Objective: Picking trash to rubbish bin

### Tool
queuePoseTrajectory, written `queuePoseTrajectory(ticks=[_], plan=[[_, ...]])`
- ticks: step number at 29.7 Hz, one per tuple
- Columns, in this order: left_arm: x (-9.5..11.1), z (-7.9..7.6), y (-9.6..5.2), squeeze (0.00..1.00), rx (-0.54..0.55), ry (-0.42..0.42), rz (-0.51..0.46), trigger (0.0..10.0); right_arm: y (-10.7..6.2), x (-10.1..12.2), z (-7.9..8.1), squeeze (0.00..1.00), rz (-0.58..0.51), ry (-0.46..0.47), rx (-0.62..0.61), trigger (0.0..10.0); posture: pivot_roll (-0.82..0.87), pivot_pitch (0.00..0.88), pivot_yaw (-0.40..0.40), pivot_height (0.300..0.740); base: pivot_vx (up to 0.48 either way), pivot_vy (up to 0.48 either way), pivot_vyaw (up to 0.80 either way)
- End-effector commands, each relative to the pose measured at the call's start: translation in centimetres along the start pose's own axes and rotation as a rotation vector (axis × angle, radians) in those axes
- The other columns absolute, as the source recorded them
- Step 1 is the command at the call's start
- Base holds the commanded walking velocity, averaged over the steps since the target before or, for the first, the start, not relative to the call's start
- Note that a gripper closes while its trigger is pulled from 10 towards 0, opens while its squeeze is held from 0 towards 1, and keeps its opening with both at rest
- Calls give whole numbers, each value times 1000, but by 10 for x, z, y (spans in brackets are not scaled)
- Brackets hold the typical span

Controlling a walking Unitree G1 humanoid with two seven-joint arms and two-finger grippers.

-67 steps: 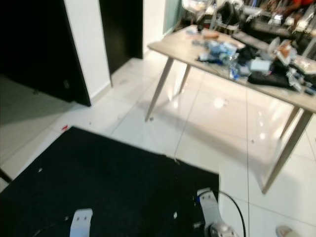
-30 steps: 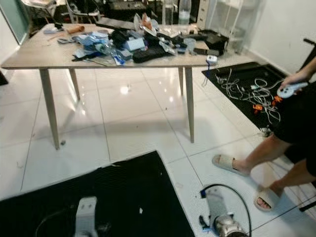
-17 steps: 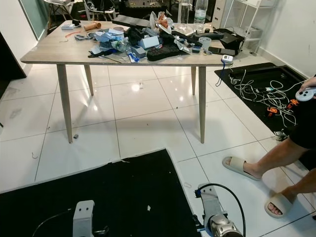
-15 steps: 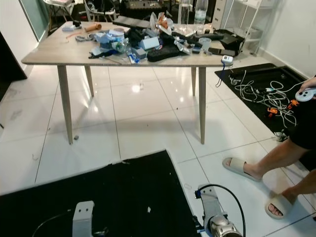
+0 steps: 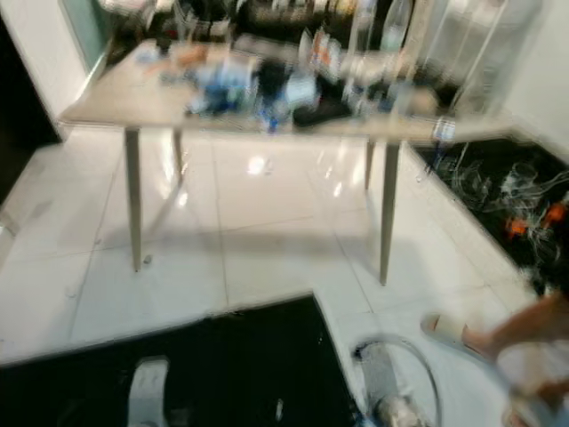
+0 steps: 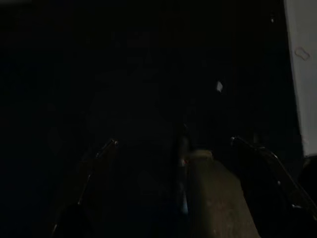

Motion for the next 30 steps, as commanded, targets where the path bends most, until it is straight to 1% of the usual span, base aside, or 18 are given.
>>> queuePoseTrajectory(ticks=[1,4,8,10,13,14,15,16,17,18,19,22,24,25,26,27,29,30], plan=[[6,-12,2,0,-43,6,-19,10000,-2,-9,-13,0,22,13,-29,10000,-30,13,14,740,401,0,-750],[8,-15,3,0,-56,11,-26,10000,-2,-9,-13,0,22,12,-30,10000,-31,12,14,740,401,0,-750],[35,-38,5,0,-172,36,-114,10000,-2,-8,-15,0,18,14,-34,10000,-33,9,14,740,392,0,-761],[41,-42,5,0,-197,38,-137,10000,-2,-8,-15,0,19,11,-34,10000,-33,9,14,740,390,0,-769],[80,-69,-1,0,-381,22,-276,10000,-2,-8,-16,0,16,17,-36,10000,-32,9,10,740,382,0,-244],[80,-69,-1,0,-381,22,-276,10000,-2,-8,-16,0,16,17,-36,10000,-32,9,10,740,379,0,0],[106,-94,-14,0,-585,29,-373,10000,-2,-8,-16,0,13,14,-38,10000,-30,10,9,740,368,0,0],[113,-102,-20,0,-652,38,-402,10000,-2,-8,-17,0,12,14,-38,10000,-27,12,8,740,368,0,0],[113,-102,-20,0,-652,38,-402,10000,-2,-8,-17,0,12,14,-38,10000,-27,12,8,740,368,0,0],[122,-112,-28,0,-749,43,-438,10000,-2,-8,-17,0,12,14,-38,10000,-24,13,6,740,356,0,0],[122,-112,-28,0,-749,43,-438,10000,-2,-8,-17,0,12,14,-38,10000,-24,13,6,740,356,0,0],[151,-139,-63,0,-1040,49,-544,10000,-2,-7,-17,0,9,16,-36,10000,-20,15,7,740,349,0,0],[168,-153,-86,0,-1166,73,-615,10000,-2,-6,-16,0,6,18,-33,10000,-22,16,10,740,347,0,0],[178,-159,-96,0,-1205,83,-658,10000,-2,-5,-16,0,4,20,-32,10000,-23,16,11,740,349,0,0],[178,-159,-96,0,-1205,83,-658,10000,-2,-5,-16,0,4,20,-32,10000,-23,16,11,740,349,0,0],[195,-167,-112,0,-1247,80,-736,10000,-2,-5,-15,0,2,22,-31,10000,-25,16,12,740,349,0,0],[216,-174,-127,0,-1280,52,-820,10000,-2,-4,-15,0,1,24,-30,10000,-29,16,12,740,351,0,0],[216,-174,-127,0,-1280,52,-820,10000,-2,-4,-15,0,1,24,-30,10000,-29,16,12,740,352,0,0]])
Point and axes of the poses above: a point about 5 cm out from each wrist's last joint towards the gripper, its own y axis pointing out of the wrist towards the gripper, its own x axis along the axis of the wrist's last joint, z = x × y, the point moved 5 cm from there along y, pointing out of the wrist towards the gripper, and after that the axes turned 10 degrees about -y, right-handed, at the moved point
